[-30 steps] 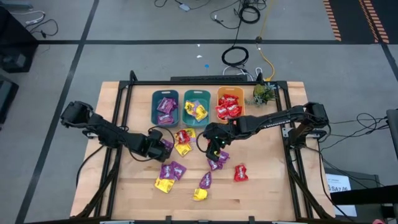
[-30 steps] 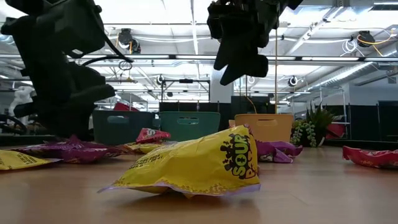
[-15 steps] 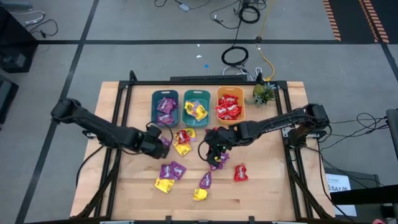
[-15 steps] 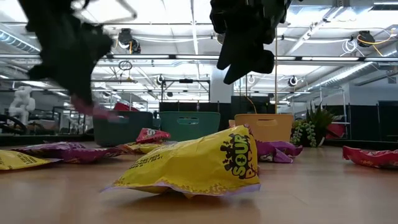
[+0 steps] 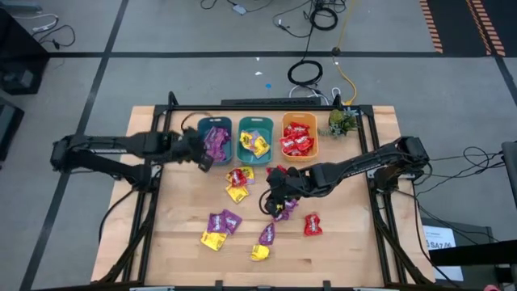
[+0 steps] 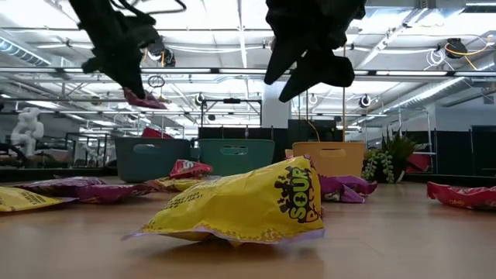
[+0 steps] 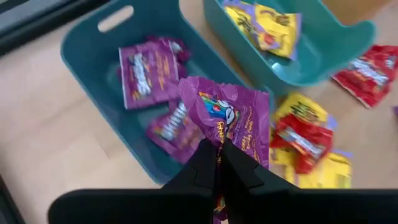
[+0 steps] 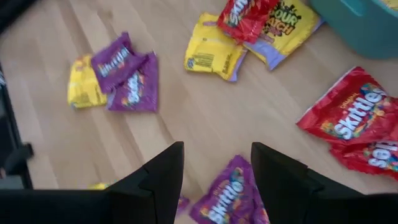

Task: Sort candy
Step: Put the violet candy into the blue bin, then put the red candy into the yellow bin

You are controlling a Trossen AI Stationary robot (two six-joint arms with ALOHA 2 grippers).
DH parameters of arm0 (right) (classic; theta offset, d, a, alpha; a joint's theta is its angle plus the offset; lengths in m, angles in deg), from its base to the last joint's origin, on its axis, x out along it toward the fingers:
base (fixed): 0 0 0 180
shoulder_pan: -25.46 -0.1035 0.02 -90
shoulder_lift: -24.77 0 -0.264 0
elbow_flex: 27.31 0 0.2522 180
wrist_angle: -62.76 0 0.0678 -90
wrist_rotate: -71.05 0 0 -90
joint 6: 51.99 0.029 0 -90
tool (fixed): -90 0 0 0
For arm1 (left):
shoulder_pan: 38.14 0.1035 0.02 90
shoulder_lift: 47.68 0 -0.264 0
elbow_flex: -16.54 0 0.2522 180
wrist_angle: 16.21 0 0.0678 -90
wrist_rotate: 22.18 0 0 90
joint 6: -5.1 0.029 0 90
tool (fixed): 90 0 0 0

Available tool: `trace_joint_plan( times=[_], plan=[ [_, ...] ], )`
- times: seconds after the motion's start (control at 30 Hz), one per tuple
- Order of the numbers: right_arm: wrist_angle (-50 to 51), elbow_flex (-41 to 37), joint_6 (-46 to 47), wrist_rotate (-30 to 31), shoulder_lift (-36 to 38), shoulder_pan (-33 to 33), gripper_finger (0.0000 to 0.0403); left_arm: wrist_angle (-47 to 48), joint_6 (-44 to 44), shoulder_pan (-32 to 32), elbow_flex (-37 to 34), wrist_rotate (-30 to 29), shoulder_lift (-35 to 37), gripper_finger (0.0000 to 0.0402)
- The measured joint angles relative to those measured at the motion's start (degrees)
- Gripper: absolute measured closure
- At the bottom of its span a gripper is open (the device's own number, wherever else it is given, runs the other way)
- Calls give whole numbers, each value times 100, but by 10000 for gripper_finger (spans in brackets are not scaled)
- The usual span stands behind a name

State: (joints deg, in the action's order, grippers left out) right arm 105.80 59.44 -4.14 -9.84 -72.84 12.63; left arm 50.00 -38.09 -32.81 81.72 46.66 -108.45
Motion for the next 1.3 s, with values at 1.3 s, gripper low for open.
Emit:
trace_joint_plan(
  times=[1.3],
  plan=[
    [-695, 0, 2295, 2211, -2, -1242, 225, -632, 3194, 2016, 2, 753, -72, 324]
  ],
)
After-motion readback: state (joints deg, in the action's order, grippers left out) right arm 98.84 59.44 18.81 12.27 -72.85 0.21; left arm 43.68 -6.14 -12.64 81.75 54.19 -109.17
